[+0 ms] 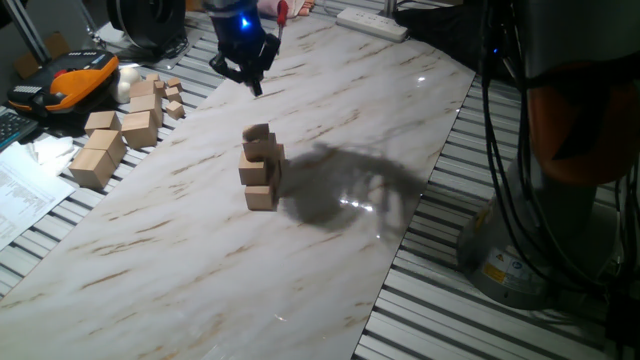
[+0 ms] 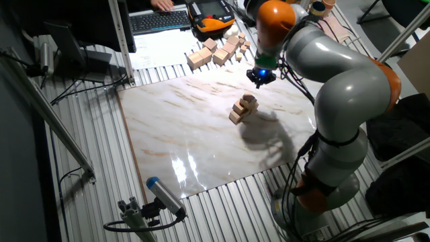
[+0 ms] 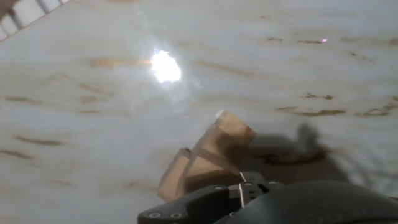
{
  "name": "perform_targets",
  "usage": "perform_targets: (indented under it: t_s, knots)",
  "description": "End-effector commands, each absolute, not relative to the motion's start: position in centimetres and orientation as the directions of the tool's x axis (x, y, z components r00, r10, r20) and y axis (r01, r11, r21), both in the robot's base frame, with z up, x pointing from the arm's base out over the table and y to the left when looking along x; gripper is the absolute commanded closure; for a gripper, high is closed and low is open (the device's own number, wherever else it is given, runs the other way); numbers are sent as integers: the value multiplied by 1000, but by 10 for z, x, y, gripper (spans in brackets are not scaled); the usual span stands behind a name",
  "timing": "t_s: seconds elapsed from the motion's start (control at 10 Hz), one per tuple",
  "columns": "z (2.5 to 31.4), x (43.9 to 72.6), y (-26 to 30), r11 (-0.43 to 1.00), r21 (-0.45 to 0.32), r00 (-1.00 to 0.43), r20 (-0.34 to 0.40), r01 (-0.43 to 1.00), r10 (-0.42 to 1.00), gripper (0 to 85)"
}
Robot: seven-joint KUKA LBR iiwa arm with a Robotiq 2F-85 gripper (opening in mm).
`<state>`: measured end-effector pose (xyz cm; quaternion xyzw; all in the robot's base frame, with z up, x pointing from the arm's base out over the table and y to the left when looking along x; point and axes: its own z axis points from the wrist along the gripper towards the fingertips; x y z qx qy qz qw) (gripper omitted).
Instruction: Stack the blocks into a pyramid shape
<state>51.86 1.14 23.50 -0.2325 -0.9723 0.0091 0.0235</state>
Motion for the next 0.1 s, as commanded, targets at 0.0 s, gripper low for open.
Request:
perform_targets:
  t_s: [0.0]
  knots:
    - [234,520,10,959,-27,-958,45,281,282,850]
